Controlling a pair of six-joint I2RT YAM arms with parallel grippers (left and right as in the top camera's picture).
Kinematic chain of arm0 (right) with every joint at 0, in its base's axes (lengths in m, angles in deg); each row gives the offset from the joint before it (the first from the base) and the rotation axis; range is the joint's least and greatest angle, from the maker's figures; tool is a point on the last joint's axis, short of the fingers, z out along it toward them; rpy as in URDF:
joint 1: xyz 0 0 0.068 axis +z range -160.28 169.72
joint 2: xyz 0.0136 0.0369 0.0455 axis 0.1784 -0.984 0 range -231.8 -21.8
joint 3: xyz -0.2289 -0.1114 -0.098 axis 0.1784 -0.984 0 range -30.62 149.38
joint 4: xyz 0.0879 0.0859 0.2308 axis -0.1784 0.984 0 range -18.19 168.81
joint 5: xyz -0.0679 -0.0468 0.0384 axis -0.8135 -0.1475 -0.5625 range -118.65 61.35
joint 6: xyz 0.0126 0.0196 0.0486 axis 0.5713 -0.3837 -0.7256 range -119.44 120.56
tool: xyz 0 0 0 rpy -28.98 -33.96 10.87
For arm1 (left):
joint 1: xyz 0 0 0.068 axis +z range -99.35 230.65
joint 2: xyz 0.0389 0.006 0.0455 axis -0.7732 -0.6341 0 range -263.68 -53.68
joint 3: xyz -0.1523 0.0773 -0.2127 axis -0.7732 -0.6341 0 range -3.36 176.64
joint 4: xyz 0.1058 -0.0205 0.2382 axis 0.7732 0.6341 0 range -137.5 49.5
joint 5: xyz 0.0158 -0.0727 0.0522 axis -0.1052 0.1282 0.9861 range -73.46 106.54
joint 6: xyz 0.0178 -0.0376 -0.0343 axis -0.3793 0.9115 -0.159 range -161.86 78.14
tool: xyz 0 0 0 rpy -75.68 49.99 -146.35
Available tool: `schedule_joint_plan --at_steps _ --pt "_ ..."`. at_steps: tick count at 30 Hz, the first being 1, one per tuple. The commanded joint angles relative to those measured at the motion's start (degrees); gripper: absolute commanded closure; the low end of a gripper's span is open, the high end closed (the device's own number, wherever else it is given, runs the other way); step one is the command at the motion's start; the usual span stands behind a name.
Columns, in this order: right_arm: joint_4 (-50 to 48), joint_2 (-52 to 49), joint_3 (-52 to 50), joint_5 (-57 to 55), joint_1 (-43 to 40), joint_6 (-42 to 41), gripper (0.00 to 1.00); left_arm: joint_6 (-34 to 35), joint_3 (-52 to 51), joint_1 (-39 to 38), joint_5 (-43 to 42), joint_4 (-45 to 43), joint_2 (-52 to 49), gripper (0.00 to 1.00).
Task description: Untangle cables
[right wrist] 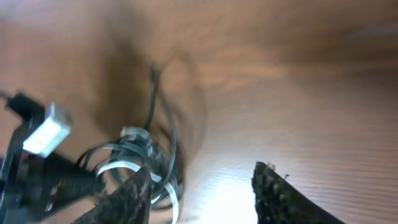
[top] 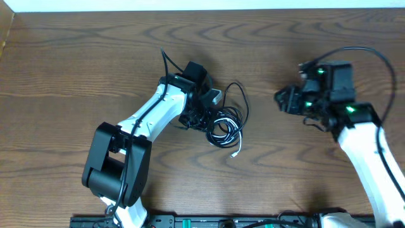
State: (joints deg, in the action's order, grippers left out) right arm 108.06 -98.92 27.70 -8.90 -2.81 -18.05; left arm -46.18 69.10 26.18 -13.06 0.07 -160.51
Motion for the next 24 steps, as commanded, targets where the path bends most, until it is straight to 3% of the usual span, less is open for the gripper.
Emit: schedule_joint_plan --at_steps 1,7,17,19,22,24 --pt "-0.4 -6.6 0.8 8.0 2.6 1.6 0.49 0.3 -0.2 0.1 0.5 0.2 1.1 0.92" --pt "-5.3 -16.0 0.8 8.3 6.8 2.2 0.46 0.3 -0.2 0.1 0.5 0.2 1.1 0.93" --pt "-14.5 -26.1 0.8 7.4 9.3 0.1 0.55 0.3 -0.2 0.1 0.5 0.2 1.1 0.93" --pt "-15.4 -28.2 0.8 7.4 9.6 -1.4 0.66 0.3 -0.2 0.1 0.5 0.2 1.1 0.93" --pt "-15.9 -28.7 0.8 8.2 9.4 -1.7 0.99 0.3 -0.2 0.1 0.5 0.2 1.1 0.93" --pt "-15.5 -27.3 1.1 9.1 8.8 -0.6 0.99 0.3 -0.2 0.1 0.5 0.2 1.1 0.93"
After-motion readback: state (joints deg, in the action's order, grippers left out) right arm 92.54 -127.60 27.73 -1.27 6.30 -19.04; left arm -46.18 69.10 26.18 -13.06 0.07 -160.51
